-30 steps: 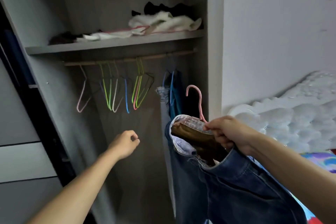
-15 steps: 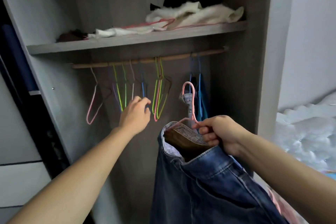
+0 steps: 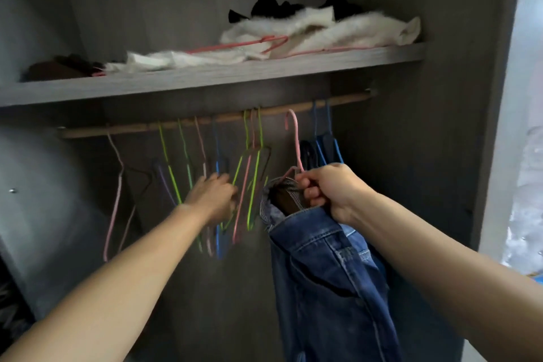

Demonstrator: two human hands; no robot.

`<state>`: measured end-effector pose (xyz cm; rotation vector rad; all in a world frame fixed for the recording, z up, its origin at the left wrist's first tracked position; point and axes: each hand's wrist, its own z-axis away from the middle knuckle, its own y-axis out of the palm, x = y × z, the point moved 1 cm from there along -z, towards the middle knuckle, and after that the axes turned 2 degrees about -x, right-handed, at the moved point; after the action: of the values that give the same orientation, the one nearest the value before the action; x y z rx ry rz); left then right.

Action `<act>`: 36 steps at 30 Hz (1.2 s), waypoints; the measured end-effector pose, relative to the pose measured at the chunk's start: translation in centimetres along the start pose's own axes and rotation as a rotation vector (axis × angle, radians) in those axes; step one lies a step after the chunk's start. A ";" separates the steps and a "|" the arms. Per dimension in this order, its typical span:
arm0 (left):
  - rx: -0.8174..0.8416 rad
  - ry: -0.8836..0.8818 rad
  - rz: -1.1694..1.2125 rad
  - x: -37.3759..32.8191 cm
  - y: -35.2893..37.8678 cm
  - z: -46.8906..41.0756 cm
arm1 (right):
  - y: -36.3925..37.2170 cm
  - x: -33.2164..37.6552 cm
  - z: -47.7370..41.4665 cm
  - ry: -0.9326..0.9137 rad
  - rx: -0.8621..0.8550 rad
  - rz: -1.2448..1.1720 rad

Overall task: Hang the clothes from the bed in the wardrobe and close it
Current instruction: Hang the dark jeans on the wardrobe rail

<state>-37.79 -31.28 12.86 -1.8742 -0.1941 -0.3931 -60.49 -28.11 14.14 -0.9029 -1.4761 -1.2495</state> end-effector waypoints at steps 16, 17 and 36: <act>-0.312 0.130 0.215 5.6 1.7 -3.1 | 2.1 5.8 -16.3 -0.156 -0.482 0.240; -0.332 0.127 0.225 5.5 1.6 -3.3 | 1.9 5.5 -16.7 -0.144 -0.477 0.223; 0.131 -0.159 0.866 -7.7 4.4 -12.2 | -4.5 2.6 -19.5 -0.093 -0.447 0.372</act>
<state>-45.62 -43.79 9.72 -1.6769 0.4704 0.3548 -61.40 -48.17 15.65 -1.4746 -1.0424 -1.2846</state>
